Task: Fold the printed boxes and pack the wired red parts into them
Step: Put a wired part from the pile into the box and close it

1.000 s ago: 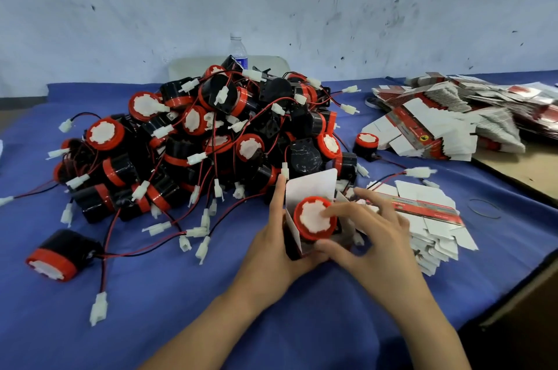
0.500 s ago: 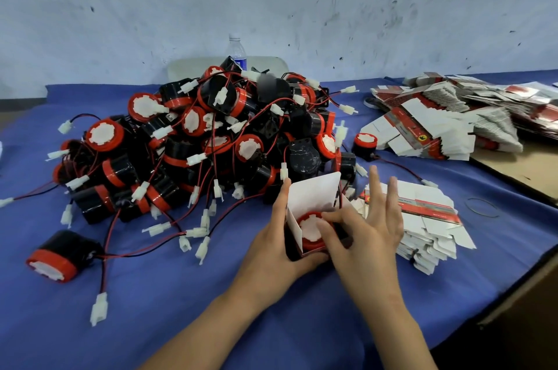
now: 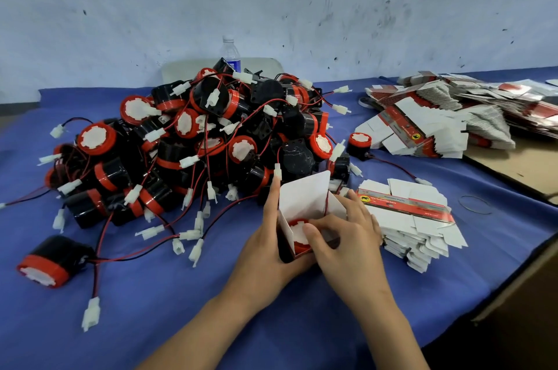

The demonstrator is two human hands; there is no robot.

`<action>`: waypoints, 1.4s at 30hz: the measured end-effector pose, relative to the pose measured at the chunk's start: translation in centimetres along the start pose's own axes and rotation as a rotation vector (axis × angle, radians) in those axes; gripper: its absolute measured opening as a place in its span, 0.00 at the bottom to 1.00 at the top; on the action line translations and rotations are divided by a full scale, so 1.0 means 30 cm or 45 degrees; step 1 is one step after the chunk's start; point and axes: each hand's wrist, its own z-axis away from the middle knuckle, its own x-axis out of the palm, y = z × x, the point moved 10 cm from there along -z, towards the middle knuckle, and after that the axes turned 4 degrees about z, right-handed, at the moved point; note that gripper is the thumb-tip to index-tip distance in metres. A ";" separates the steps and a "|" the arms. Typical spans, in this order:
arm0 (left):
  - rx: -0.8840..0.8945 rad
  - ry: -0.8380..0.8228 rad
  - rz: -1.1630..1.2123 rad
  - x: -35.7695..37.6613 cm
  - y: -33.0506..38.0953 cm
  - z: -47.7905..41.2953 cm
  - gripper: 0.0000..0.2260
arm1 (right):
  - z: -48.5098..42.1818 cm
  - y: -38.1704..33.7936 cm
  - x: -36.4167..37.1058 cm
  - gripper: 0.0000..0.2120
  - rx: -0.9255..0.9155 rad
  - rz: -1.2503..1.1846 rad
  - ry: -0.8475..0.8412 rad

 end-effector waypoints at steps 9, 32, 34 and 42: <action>0.356 0.082 -0.489 -0.007 0.133 0.026 0.11 | -0.008 0.033 0.020 0.05 0.081 -0.208 -0.116; 0.508 -0.081 -0.616 0.054 0.162 0.032 0.06 | -0.005 0.052 -0.233 0.13 0.019 -0.684 0.640; 0.504 -0.068 -0.613 0.052 0.164 0.035 0.06 | 0.006 0.040 -0.236 0.13 -0.040 -0.639 0.659; 0.518 -0.042 -0.612 0.053 0.164 0.036 0.07 | -0.001 0.031 -0.209 0.20 -0.082 -0.739 0.486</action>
